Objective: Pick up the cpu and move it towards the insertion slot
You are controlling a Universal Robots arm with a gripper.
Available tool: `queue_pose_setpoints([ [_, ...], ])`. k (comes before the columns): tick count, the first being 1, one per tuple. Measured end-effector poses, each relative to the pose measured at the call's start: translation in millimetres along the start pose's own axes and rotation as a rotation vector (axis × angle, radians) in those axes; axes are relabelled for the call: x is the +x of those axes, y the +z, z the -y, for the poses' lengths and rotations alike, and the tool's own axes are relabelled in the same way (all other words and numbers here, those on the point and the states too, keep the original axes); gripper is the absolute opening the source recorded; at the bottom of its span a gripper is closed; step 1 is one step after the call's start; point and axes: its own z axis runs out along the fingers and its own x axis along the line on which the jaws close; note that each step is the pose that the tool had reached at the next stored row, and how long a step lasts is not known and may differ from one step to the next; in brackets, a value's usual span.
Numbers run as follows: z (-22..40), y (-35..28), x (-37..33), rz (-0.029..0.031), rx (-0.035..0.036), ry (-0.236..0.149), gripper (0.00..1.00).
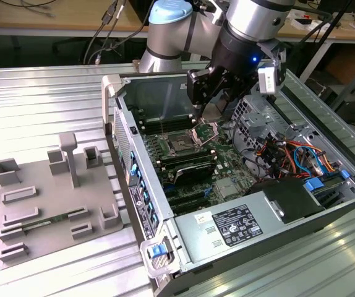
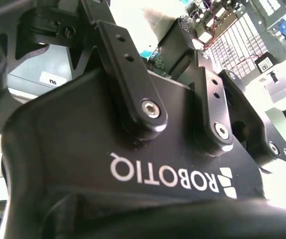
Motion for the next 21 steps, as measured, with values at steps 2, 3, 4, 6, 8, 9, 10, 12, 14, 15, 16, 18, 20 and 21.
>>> queue_pose_setpoints([
  [2,0.0,0.6,-3.9,-0.0001,-0.0001,0.0,0.55],
  [3,0.0,0.8,-5.2,0.0001,-0.0003,0.0,0.55],
  [4,0.1,1.0,-6.5,0.0,-0.0002,0.0,0.55],
  [6,-0.1,1.6,-9.8,-0.0001,-0.0001,0.0,0.55],
  [8,-0.9,2.6,-13.4,0.0,-0.0002,0.0,0.55],
  [9,-1.4,2.9,-14.5,0.0,-0.0002,0.0,0.55],
  [10,-2.1,3.3,-15.2,0.0001,-0.0003,0.0,0.55],
  [12,-5.6,4.4,-17.0,0.0,-0.0002,0.0,0.55],
  [14,-9.4,5.6,-20.2,0.0,-0.0002,0.0,0.55],
  [15,-10.6,5.9,-21.3,0.0,-0.0001,0.0,0.55],
  [16,-11.8,6.3,-22.3,-0.0001,-0.0001,0.0,0.55],
  [18,-15.3,7.4,-25.2,0.0,-0.0002,0.0,0.55],
  [20,-17.6,8.2,-27.5,0.0,-0.0003,0.0,0.55],
  [21,-19.1,8.7,-29.0,-0.0001,-0.0002,0.0,0.55],
])
